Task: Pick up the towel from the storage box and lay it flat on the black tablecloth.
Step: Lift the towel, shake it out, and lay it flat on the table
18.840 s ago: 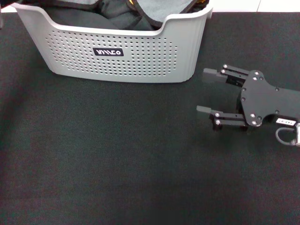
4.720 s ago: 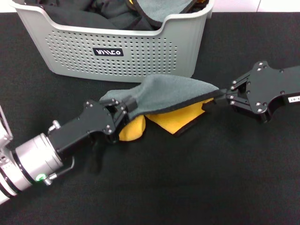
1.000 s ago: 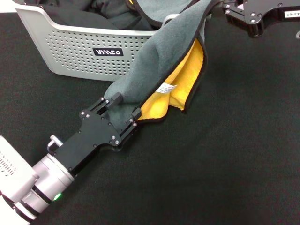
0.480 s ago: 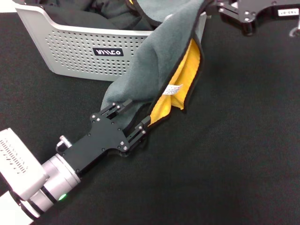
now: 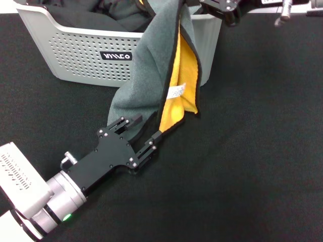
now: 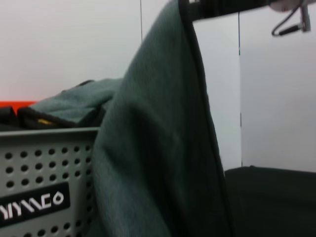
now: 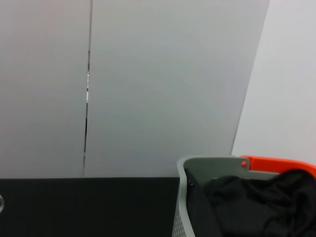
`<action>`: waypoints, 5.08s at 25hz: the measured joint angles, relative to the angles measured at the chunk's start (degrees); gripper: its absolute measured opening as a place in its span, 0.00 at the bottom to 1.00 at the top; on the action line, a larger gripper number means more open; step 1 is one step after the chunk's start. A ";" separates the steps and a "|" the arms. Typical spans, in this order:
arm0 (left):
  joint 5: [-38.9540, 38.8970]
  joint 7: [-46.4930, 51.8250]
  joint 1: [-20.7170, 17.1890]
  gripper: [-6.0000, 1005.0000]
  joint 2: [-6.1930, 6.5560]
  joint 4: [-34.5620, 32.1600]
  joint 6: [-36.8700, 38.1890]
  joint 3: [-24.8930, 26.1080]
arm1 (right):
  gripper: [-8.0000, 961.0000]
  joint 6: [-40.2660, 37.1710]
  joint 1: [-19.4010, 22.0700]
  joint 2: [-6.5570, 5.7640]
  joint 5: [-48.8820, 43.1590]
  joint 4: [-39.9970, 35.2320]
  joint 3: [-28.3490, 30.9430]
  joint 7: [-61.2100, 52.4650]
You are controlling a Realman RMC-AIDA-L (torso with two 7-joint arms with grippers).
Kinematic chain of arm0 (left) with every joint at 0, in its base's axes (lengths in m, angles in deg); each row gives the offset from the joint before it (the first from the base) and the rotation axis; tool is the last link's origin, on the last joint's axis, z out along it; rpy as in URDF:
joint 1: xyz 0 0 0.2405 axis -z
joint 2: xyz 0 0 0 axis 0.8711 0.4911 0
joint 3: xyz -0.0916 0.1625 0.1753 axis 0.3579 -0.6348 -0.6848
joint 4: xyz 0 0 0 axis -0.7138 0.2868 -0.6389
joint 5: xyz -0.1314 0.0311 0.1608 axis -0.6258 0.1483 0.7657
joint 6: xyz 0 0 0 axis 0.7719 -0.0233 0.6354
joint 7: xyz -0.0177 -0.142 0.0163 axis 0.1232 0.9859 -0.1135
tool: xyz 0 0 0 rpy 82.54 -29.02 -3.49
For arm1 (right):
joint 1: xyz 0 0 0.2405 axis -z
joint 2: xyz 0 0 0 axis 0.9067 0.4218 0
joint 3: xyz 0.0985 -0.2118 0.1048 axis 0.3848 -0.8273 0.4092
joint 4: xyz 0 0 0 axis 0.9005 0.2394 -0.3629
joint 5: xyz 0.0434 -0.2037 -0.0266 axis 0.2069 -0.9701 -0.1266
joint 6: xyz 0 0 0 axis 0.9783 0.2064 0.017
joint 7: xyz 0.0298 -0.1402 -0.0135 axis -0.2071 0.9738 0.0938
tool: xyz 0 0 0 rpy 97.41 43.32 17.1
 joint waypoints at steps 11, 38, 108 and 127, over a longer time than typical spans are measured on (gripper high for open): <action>0.84 5.44 0.79 0.54 0.00 -0.18 1.22 0.13 | 0.02 0.15 -1.51 0.01 0.28 0.28 -0.38 0.15; 0.75 16.55 4.39 0.53 -0.09 -0.51 2.28 2.81 | 0.02 5.71 -1.70 -0.03 1.74 0.26 -4.45 6.60; 1.02 22.93 -0.75 0.48 0.09 -4.88 -5.45 5.32 | 0.02 23.89 7.99 0.11 9.02 -7.08 -17.64 18.03; 1.36 22.60 -1.59 0.32 0.00 -4.87 -4.07 4.83 | 0.02 24.60 8.62 0.07 9.16 -7.12 -17.51 18.03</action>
